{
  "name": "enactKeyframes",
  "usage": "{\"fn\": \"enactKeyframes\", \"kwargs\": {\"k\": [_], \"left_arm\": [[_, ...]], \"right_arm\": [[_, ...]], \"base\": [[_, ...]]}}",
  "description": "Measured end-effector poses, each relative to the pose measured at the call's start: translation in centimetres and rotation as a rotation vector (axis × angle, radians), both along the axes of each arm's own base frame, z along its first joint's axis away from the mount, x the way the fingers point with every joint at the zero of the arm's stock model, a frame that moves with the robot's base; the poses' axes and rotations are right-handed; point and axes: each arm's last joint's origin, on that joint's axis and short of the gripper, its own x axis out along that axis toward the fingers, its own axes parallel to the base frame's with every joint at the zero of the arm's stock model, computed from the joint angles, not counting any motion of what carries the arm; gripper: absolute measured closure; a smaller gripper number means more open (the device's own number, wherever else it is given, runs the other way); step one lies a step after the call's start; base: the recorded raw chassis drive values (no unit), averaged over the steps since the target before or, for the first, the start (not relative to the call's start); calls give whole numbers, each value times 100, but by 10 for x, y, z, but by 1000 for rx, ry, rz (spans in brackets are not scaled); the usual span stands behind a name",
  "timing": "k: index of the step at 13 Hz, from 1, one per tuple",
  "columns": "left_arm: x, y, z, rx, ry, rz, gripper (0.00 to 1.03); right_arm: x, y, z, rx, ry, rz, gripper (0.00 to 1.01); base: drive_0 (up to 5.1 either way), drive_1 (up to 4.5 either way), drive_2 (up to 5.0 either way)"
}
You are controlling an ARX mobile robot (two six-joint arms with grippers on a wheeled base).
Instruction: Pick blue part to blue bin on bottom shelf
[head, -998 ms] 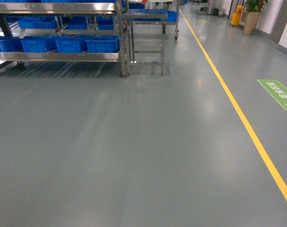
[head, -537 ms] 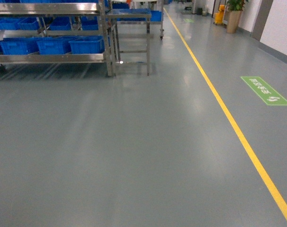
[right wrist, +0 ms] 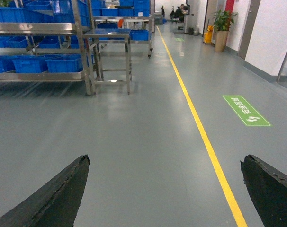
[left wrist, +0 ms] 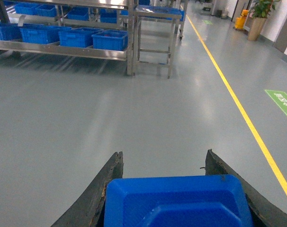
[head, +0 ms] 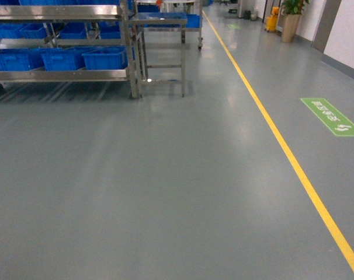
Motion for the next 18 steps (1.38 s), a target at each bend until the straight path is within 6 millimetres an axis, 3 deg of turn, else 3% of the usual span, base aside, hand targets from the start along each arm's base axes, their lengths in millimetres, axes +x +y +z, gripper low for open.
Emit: {"fn": "enactKeyframes", "kwargs": {"k": [18], "left_arm": [[0,0,0,0,1,0,60]], "right_arm": [[0,0,0,0,5,0,3]], "base": [[2,423,-419]]}}
